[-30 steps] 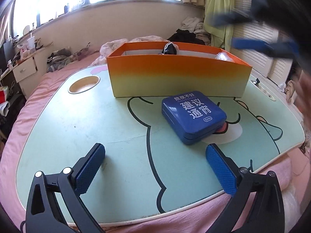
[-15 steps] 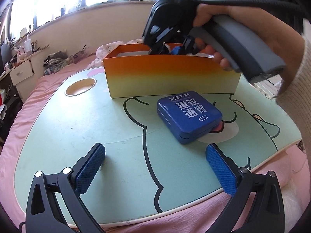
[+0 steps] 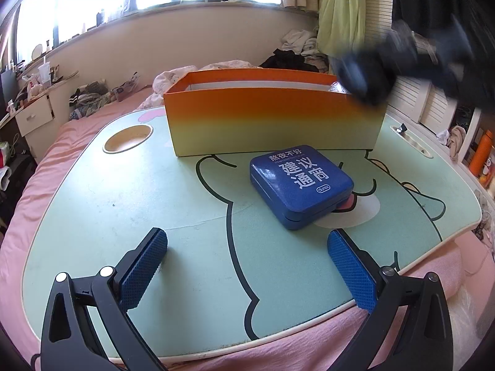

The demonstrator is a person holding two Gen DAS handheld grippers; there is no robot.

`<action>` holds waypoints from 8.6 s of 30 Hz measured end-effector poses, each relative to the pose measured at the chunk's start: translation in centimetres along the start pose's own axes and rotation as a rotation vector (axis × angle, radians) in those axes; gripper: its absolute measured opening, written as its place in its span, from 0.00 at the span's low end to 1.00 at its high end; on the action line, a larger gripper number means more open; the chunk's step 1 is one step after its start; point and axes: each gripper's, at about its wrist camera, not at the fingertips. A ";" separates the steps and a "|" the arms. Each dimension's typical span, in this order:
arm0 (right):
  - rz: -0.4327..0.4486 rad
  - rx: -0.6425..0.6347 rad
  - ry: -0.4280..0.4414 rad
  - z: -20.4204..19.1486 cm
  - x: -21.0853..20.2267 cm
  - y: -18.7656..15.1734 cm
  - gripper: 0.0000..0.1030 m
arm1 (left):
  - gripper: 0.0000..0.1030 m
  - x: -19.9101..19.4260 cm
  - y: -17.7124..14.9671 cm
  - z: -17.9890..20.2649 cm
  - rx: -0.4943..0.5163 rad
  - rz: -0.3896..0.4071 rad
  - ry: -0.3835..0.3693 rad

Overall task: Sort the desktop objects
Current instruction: 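Grasp the black lace pouch in the box with the right tool, place it on desk, then reach into the box and grasp the brown card box with the left tool, then lift the brown card box out and set it beside the blue tin, then grasp the plastic-wrapped ball with the right tool and place it on the desk, then reach into the box and grasp the figurine keychain with the left tool, then lift the figurine keychain out and set it by the card box, then grasp the fluffy brown ball with the right tool and place it on the desk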

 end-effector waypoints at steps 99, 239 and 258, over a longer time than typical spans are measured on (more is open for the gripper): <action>0.101 -0.092 -0.227 2.8 -0.8 -5.2 0.57 | 0.75 -2.1 1.1 -1.2 -0.021 -0.018 -0.065; 0.005 -0.193 -0.303 0.8 3.0 -8.7 0.99 | 0.70 -3.5 0.1 -2.8 -0.049 -0.050 0.014; 0.069 -0.172 -0.196 0.6 -0.4 -5.6 0.78 | 1.00 -1.0 -0.1 0.2 0.032 0.013 -0.036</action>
Point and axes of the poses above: each gripper's, at about its wrist camera, not at the fingertips, and x roughly the way its jaws point, z to its right, y to its top, and after that the axes turned 3 degrees about -x, right-handed
